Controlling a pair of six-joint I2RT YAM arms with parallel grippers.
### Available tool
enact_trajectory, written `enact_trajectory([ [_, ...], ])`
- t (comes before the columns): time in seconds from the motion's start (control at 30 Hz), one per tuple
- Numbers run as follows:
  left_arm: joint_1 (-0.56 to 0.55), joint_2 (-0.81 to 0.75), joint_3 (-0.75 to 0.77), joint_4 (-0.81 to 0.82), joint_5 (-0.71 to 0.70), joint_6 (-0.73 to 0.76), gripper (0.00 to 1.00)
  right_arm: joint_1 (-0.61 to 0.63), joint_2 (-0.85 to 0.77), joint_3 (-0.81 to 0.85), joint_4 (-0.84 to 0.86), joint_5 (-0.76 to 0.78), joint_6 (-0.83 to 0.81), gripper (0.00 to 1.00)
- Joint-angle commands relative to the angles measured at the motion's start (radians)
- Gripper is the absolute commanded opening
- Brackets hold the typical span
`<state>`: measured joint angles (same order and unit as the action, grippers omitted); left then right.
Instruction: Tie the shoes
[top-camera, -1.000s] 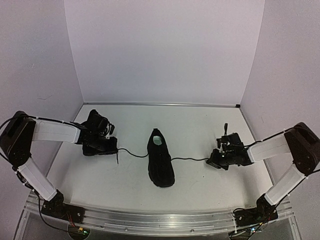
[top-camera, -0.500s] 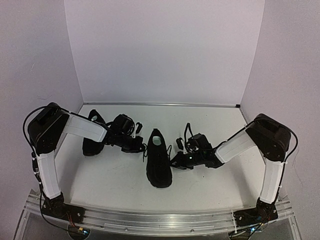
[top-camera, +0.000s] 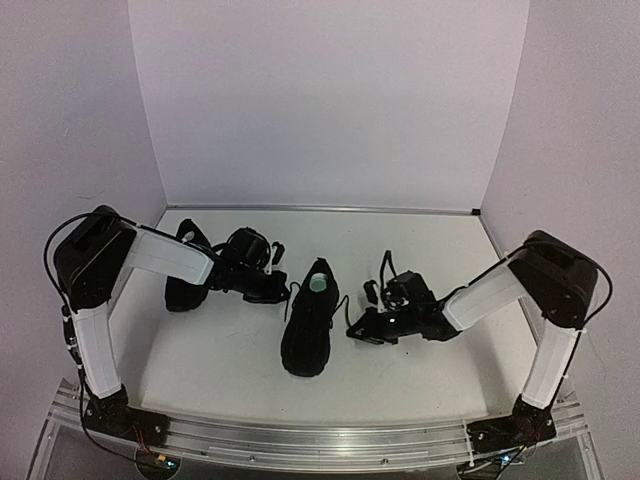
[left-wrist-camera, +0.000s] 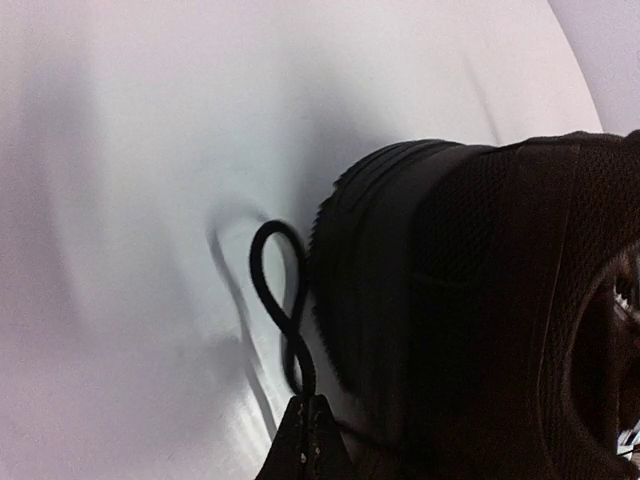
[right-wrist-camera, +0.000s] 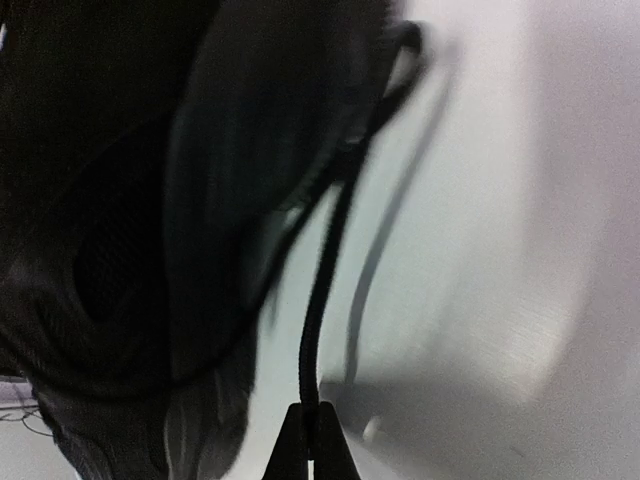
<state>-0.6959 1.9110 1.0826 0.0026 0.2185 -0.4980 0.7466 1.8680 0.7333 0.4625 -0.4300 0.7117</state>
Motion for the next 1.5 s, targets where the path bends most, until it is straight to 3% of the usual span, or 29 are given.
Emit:
enact_trajectory([
  [0.0,0.088,-0.205,-0.068,-0.123,-0.152,-0.004,0.0,-0.178,-0.276,-0.145,-0.135,0.104,0.021,0.0],
  [0.17,0.173,-0.38,-0.134,-0.263,-0.27,0.009,0.0,-0.353,-0.64,-0.154,-0.525,0.325,-0.056,0.0],
  [0.3,0.182,-0.441,-0.144,-0.362,-0.34,0.033,0.0,-0.483,-0.736,-0.105,-0.726,0.394,-0.077,0.0],
  [0.47,0.216,-0.491,-0.169,-0.449,-0.39,0.014,0.0,-0.552,-0.777,-0.112,-0.817,0.45,-0.081,0.0],
  [0.63,0.273,-0.548,-0.22,-0.494,-0.396,-0.002,0.0,-0.642,-0.793,-0.145,-0.835,0.44,-0.086,0.0],
  [0.87,0.283,-0.537,-0.243,-0.513,-0.407,0.006,0.0,-0.655,-0.68,-0.148,-0.779,0.398,-0.106,0.0],
  [1.1,0.277,-0.477,-0.256,-0.47,-0.253,0.091,0.0,-0.653,-0.515,-0.175,-0.61,0.098,-0.189,0.0],
  [1.2,0.271,-0.432,-0.26,-0.463,-0.22,0.111,0.0,-0.652,-0.487,-0.188,-0.595,0.077,-0.205,0.0],
  [1.3,0.263,-0.378,-0.255,-0.46,-0.169,0.109,0.0,-0.652,-0.486,-0.188,-0.596,0.083,-0.207,0.06],
  [1.37,0.255,-0.341,-0.249,-0.463,-0.163,0.112,0.0,-0.652,-0.465,-0.182,-0.596,0.069,-0.208,0.16],
  [1.47,0.245,-0.303,-0.238,-0.471,-0.15,0.117,0.01,-0.652,-0.424,-0.177,-0.594,0.036,-0.203,0.2],
])
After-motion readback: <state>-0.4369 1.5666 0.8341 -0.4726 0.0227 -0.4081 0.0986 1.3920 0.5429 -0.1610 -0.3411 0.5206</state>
